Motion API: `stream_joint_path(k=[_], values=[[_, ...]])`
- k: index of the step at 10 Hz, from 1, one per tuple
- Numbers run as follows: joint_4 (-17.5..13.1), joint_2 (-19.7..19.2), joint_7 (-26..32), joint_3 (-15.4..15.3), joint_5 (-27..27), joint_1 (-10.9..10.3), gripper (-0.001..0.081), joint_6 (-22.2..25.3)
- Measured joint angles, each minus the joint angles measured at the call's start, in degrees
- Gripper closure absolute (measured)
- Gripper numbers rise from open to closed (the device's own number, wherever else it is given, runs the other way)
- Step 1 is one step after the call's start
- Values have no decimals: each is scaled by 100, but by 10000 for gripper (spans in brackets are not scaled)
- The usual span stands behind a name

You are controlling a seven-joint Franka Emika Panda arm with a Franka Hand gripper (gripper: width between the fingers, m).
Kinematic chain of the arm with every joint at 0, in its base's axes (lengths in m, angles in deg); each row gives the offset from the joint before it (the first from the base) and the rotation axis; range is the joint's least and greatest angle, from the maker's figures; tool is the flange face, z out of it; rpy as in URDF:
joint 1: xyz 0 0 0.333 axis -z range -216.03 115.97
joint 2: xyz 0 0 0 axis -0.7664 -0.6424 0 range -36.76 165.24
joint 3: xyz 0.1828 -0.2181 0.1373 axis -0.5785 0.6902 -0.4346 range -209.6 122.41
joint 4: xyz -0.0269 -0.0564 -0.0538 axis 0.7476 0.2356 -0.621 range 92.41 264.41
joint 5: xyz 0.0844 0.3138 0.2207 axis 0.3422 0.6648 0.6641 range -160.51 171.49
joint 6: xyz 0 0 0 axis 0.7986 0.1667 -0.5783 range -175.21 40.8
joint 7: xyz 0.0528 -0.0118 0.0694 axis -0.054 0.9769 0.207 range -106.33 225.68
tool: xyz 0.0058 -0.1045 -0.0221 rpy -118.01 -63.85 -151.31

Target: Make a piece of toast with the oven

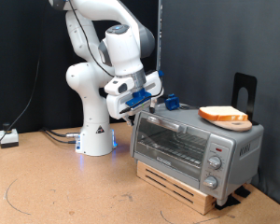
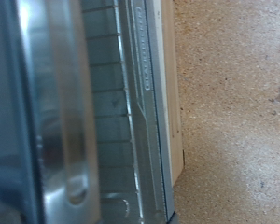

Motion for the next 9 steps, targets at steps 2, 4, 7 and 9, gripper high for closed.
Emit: stream_joint_path(k=[2, 4, 7, 9], values=[[2, -49, -6, -4, -7, -12, -1, -13], [-13, -236, -63, -6, -110, 48, -1, -100], [-77, -444, -80, 14, -397, 295, -1, -258], [-118, -605, -45, 105, -562, 522, -1, -331]])
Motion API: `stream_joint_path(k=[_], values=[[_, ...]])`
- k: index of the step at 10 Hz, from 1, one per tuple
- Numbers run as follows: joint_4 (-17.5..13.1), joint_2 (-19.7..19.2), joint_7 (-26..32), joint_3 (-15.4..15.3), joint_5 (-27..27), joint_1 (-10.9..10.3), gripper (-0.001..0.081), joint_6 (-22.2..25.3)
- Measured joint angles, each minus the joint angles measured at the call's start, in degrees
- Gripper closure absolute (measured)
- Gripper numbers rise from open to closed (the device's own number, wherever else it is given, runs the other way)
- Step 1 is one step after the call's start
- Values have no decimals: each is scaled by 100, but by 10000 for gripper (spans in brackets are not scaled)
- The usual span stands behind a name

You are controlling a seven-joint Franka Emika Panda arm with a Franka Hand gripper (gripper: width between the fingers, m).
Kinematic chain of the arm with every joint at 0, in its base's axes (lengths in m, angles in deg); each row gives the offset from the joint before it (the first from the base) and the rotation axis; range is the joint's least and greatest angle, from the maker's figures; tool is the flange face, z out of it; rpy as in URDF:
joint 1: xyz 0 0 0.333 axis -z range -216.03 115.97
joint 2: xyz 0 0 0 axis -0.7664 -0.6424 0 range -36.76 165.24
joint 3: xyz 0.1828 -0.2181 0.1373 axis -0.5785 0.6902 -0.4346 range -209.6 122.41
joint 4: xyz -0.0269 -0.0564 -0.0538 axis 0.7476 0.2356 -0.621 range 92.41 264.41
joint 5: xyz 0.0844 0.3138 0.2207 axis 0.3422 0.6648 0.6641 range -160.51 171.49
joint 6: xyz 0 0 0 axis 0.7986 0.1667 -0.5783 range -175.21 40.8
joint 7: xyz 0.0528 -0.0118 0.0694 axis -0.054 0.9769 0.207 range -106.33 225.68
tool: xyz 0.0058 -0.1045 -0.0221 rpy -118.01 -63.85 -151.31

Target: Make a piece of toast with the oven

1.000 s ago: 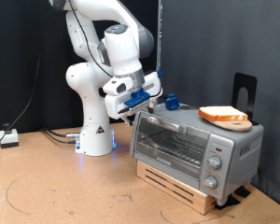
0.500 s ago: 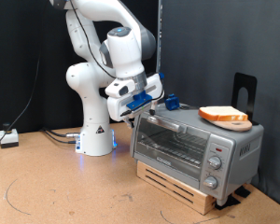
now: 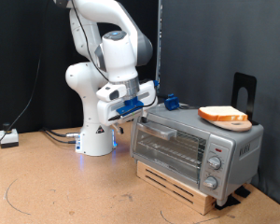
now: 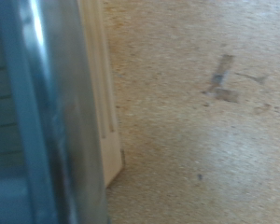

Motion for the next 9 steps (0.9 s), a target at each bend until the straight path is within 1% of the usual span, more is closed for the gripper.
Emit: stream_joint_path(k=[3, 5, 6, 9], values=[[-14, -445, 40, 123, -509, 456, -1, -329], [-67, -844, 66, 221, -687, 686, -1, -701], [-127, -1052, 165, 306, -694, 737, -1, -880], [-364, -1581, 589, 538, -576, 748, -1, -1208]])
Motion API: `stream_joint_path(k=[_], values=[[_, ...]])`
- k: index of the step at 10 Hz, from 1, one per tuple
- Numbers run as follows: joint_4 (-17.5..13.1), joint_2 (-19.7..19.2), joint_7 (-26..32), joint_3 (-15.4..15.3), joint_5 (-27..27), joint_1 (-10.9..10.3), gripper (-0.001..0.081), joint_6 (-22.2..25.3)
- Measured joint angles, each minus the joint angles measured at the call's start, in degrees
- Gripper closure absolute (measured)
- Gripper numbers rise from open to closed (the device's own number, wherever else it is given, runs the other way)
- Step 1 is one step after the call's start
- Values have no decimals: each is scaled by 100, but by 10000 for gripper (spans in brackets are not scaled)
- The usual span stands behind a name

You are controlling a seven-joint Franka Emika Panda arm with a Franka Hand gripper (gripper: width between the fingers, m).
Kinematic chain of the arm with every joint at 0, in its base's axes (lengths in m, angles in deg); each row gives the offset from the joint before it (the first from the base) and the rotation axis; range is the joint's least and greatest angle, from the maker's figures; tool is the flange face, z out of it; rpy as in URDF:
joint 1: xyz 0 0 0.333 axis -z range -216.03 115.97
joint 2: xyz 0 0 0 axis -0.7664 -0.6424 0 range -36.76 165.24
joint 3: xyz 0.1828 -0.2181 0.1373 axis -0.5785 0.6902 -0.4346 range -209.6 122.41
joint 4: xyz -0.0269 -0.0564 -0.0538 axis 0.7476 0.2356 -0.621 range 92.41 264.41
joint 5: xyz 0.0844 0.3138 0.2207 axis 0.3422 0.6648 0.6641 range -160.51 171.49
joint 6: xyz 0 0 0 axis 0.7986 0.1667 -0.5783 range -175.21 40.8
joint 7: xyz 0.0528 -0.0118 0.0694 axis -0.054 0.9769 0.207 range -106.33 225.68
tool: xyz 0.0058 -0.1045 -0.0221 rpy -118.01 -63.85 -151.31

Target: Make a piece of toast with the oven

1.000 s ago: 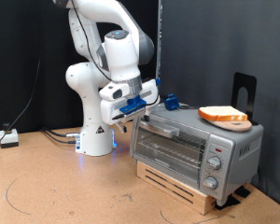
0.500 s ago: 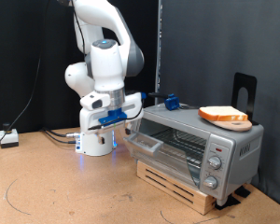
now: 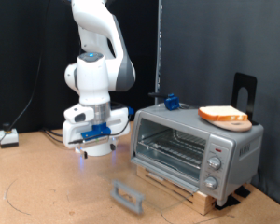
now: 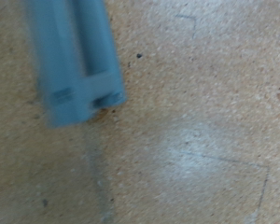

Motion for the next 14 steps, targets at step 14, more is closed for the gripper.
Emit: stream_joint_path(k=[14], values=[[-709, 802, 2066, 427, 2140, 0, -1, 2659]])
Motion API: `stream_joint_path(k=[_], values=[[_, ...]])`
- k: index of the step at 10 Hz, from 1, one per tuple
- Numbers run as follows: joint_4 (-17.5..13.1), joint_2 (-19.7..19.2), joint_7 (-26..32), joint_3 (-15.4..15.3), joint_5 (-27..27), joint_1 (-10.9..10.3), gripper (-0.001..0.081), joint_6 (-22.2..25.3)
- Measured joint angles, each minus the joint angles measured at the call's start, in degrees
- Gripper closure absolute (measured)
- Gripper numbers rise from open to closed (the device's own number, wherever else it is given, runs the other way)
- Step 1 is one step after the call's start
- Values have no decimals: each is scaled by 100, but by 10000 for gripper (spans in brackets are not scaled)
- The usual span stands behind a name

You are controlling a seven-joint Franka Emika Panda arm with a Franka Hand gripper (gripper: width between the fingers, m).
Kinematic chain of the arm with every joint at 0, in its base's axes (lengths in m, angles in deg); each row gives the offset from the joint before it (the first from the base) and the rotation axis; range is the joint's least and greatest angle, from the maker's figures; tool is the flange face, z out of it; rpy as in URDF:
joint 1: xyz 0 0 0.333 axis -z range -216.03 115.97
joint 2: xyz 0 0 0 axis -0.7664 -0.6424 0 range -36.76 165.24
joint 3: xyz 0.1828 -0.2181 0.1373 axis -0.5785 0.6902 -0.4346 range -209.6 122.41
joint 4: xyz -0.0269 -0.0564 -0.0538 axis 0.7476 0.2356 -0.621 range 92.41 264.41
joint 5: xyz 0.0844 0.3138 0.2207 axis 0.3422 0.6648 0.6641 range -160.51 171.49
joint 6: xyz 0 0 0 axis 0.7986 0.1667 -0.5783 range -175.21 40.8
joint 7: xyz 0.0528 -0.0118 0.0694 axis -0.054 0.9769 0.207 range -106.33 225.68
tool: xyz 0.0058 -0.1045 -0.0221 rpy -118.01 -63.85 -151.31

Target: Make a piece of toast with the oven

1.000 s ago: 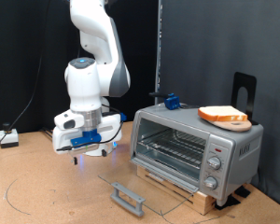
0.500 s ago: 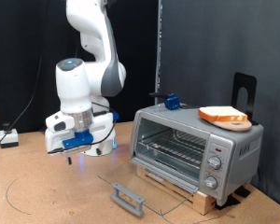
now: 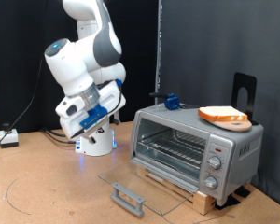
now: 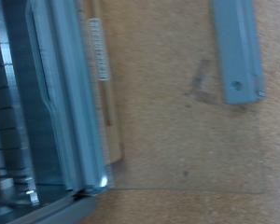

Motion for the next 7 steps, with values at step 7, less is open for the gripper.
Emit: stream_joint_path(k=[7], values=[[-6, 821, 316, -355, 688, -291, -1, 209]])
